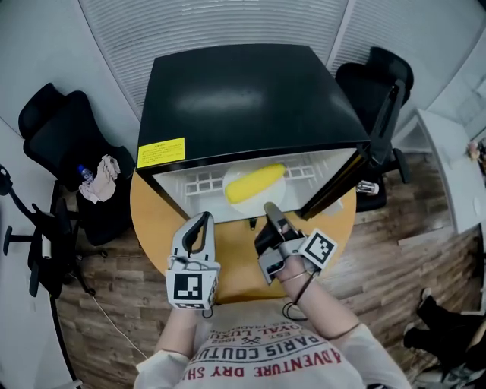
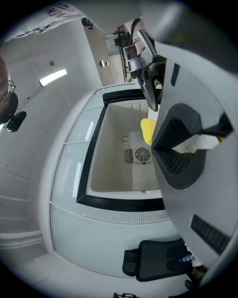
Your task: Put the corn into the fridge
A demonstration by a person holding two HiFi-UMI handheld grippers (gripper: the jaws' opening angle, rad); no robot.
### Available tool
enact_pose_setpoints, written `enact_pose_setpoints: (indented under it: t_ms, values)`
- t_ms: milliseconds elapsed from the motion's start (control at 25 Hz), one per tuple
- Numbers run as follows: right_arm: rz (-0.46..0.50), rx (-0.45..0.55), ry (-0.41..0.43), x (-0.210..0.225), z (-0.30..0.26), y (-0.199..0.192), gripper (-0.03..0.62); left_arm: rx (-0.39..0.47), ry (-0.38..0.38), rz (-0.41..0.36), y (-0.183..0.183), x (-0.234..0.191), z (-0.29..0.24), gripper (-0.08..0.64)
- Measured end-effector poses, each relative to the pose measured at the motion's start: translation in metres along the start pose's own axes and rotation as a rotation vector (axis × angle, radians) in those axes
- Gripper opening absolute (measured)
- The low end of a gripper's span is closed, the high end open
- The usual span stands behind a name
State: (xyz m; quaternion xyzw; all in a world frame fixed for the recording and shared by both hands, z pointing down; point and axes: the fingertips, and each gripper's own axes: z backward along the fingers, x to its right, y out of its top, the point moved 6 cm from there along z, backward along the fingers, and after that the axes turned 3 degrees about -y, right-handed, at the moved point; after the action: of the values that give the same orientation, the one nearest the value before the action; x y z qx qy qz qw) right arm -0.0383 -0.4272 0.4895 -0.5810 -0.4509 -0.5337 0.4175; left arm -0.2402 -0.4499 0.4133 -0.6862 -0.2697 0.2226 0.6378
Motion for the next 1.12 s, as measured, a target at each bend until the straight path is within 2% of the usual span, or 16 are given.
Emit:
enact_pose_setpoints:
  t_ms: [400, 640, 760, 1120]
  values:
    - [-0.029, 0.058, -0.048, 0.008, -0.039, 0.003, 0.049, -0.009, -0.043, 0.056, -0.010, -0.021, -0.028, 0.029]
    - [-0.017, 0.083, -0.061, 0.005, -0.041, 0.005, 0.049, -0.021, -0.049, 0.087, -0.015, -0.018, -0.028, 0.029]
    - [-0.008, 0.086, -0.057, 0.003, -0.048, 0.006, 0.051, -0.022, -0.061, 0.079, -0.019, -0.018, -0.032, 0.029]
    - [-0.050, 0.088, -0.051, 0.006, -0.057, 0.005, 0.052, -0.033, -0.070, 0.105, -0.022, -0.014, -0.034, 0.029]
